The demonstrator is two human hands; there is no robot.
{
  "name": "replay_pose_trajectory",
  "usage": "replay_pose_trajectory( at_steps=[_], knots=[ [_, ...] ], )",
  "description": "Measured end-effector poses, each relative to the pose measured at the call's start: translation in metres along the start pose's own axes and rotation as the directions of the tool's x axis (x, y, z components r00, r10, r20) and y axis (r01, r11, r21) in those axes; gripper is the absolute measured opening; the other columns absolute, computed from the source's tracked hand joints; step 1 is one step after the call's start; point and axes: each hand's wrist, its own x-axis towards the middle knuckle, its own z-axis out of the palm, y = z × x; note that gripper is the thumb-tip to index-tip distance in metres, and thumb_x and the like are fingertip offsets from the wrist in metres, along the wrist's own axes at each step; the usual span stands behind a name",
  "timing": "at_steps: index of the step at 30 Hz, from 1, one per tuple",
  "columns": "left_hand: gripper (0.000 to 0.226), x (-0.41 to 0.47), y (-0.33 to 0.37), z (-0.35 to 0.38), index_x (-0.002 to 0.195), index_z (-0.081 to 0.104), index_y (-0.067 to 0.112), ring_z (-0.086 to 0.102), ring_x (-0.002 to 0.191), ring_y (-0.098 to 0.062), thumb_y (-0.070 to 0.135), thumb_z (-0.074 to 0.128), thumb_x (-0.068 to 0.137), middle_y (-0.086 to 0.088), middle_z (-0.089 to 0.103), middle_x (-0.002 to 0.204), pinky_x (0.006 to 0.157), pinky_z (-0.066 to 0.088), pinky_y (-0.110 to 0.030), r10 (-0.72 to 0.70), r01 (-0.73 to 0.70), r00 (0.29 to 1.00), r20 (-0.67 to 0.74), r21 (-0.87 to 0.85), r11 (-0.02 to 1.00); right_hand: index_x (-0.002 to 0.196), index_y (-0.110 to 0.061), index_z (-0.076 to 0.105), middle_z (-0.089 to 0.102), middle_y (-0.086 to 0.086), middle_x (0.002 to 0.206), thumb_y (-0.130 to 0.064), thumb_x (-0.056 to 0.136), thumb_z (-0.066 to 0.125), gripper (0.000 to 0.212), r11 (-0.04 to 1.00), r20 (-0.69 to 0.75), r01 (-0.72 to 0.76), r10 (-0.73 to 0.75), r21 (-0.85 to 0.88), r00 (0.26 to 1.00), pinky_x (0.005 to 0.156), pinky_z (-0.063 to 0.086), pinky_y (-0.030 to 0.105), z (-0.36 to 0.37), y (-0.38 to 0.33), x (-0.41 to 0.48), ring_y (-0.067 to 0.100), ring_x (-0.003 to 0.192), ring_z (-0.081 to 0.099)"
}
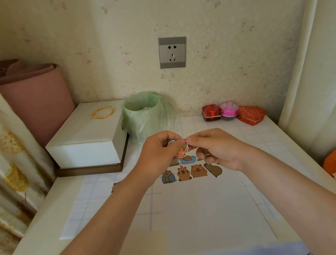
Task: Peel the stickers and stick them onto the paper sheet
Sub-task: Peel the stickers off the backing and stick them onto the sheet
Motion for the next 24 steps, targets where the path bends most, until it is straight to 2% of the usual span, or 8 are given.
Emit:
replay_pose_trajectory(
  at_steps=[4,8,11,14,17,21,24],
  knots=[
    [0.005,0.001,0.002,0.002,0.091,0.072,0.011,0.070,0.067,-0.008,0.015,0.069,0.091,0.000,0.073,0.075,0.064,0.059,-0.023,-0.014,0.014,1.000,-0.001,-0.033,0.999,0.096,-0.007,0.075,0.070,-0.005,0.076,-0.021,0.095,0.066,0.017,0.997,-0.037,0.040,-0.042,-0.060,0.998,0.043,0.030,0.019,0.000,0.000,0.001,0.009,0.053,0.047],
    [0.007,0.000,0.004,0.003,0.093,0.072,0.009,0.069,0.066,-0.008,0.016,0.070,0.091,-0.001,0.074,0.077,0.062,0.057,-0.021,-0.014,0.013,1.000,-0.017,-0.067,0.998,0.105,-0.004,0.073,0.073,0.001,0.086,-0.019,0.095,0.065,0.020,0.997,0.030,-0.019,0.017,0.081,0.999,0.044,0.027,0.020,-0.006,-0.002,0.002,0.010,0.054,0.048],
    [0.006,-0.002,0.005,0.004,0.091,0.073,0.009,0.069,0.066,-0.008,0.016,0.070,0.090,-0.004,0.074,0.079,0.062,0.058,-0.023,-0.005,0.004,1.000,-0.016,-0.058,0.998,0.102,-0.007,0.074,0.073,0.001,0.085,-0.017,0.095,0.065,0.015,0.992,0.075,-0.059,0.050,0.111,0.996,0.043,0.026,0.019,-0.009,-0.003,0.000,0.010,0.054,0.047],
    [0.004,-0.002,0.003,0.006,0.088,0.073,0.013,0.070,0.068,-0.012,0.016,0.071,0.090,-0.005,0.074,0.079,0.070,0.061,-0.032,0.004,-0.005,1.000,-0.022,-0.022,1.000,0.096,-0.009,0.075,0.073,0.001,0.084,-0.018,0.093,0.068,0.011,0.999,0.037,-0.036,0.035,0.033,0.999,0.043,0.027,0.020,-0.009,0.000,0.000,0.010,0.055,0.047],
    [0.004,-0.003,0.001,0.007,0.087,0.073,0.013,0.071,0.069,-0.014,0.015,0.072,0.089,-0.004,0.074,0.077,0.071,0.061,-0.031,0.017,-0.017,0.999,-0.033,-0.003,1.000,0.094,-0.010,0.076,0.073,-0.001,0.083,-0.020,0.094,0.068,0.012,0.999,0.000,0.013,-0.013,-0.052,1.000,0.045,0.028,0.021,-0.008,0.001,-0.002,0.011,0.055,0.046],
    [0.006,-0.004,0.000,0.010,0.085,0.073,0.016,0.070,0.069,-0.013,0.017,0.070,0.090,-0.004,0.074,0.078,0.072,0.060,-0.032,0.023,-0.022,0.998,-0.055,0.026,0.999,0.087,-0.012,0.075,0.069,-0.009,0.068,-0.020,0.096,0.064,0.016,0.971,-0.086,0.102,-0.123,-0.215,0.989,0.045,0.031,0.019,-0.002,0.002,-0.005,0.010,0.052,0.045],
    [0.006,-0.003,0.001,0.008,0.086,0.072,0.015,0.069,0.067,-0.011,0.017,0.070,0.091,-0.004,0.074,0.078,0.067,0.060,-0.026,-0.005,0.002,0.998,-0.056,-0.058,0.998,0.097,-0.009,0.076,0.072,-0.002,0.084,-0.020,0.096,0.065,0.016,0.995,-0.078,0.086,-0.089,-0.048,0.993,0.043,0.029,0.020,-0.001,0.003,-0.004,0.011,0.053,0.046]
  ],
)
